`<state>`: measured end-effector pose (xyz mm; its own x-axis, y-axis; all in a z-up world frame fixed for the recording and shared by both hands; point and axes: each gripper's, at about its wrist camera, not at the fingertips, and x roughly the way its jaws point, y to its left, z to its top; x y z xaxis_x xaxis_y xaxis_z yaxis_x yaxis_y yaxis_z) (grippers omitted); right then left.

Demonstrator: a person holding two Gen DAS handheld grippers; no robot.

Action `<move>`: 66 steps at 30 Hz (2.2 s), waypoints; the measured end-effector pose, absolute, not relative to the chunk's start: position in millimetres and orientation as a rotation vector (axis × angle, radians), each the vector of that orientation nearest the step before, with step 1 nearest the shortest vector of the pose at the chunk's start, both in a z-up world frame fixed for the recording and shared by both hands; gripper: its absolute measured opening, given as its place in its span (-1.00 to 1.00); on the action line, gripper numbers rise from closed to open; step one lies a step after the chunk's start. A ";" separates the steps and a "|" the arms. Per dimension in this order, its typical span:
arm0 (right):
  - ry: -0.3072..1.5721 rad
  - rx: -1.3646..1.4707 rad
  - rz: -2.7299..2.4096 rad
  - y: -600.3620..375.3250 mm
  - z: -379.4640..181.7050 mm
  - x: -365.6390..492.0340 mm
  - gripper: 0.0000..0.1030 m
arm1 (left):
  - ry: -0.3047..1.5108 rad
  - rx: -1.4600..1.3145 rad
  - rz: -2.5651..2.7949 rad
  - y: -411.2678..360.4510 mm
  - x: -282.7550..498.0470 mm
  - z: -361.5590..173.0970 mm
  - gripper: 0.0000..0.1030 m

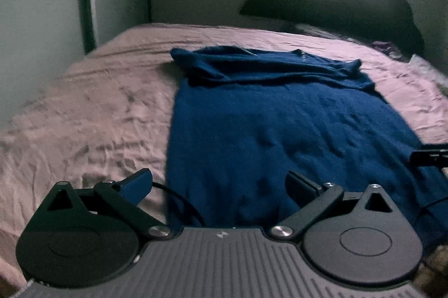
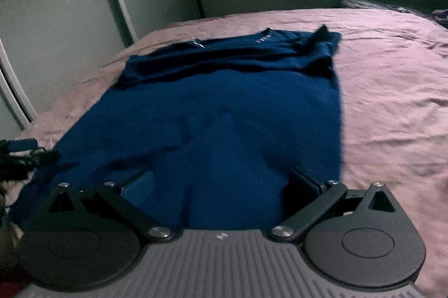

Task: Fold small clothes
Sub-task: 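Move both grippers to the sweater hem and close on it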

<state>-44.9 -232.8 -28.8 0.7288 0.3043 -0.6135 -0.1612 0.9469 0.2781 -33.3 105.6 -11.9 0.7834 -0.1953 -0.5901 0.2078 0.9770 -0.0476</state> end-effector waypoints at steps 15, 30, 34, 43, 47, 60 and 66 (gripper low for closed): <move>0.754 0.517 0.420 -307.7 -35.6 -110.2 1.00 | 0.793 -0.233 -0.369 161.9 -40.2 -27.5 0.91; 0.751 0.561 0.510 -301.9 -39.8 -119.7 1.00 | 0.573 0.396 0.008 149.5 -76.0 38.9 0.89; 0.759 0.545 0.512 -300.3 -38.9 -118.1 1.00 | 0.549 0.561 -0.118 129.9 -96.1 38.6 0.92; 0.777 0.541 0.563 -297.6 -38.4 -120.1 1.00 | 0.665 0.482 -0.228 111.2 -84.4 11.6 0.81; 0.773 0.530 0.559 -296.2 -38.5 -119.8 1.00 | 0.628 0.567 -0.107 120.9 -84.5 17.1 0.93; 0.779 0.588 0.607 -300.6 -41.6 -123.0 1.00 | 0.906 -0.002 -0.449 139.1 -47.3 -19.3 0.53; 0.787 0.554 0.635 -280.2 -41.1 -119.7 0.52 | 0.893 0.006 -0.471 126.4 -51.7 -20.1 0.15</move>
<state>-119.7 -280.2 -41.1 0.5430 0.6980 -0.4668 -0.3083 0.6829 0.6623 -51.7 126.4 -20.1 0.5326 -0.3925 -0.7498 0.3970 0.8983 -0.1882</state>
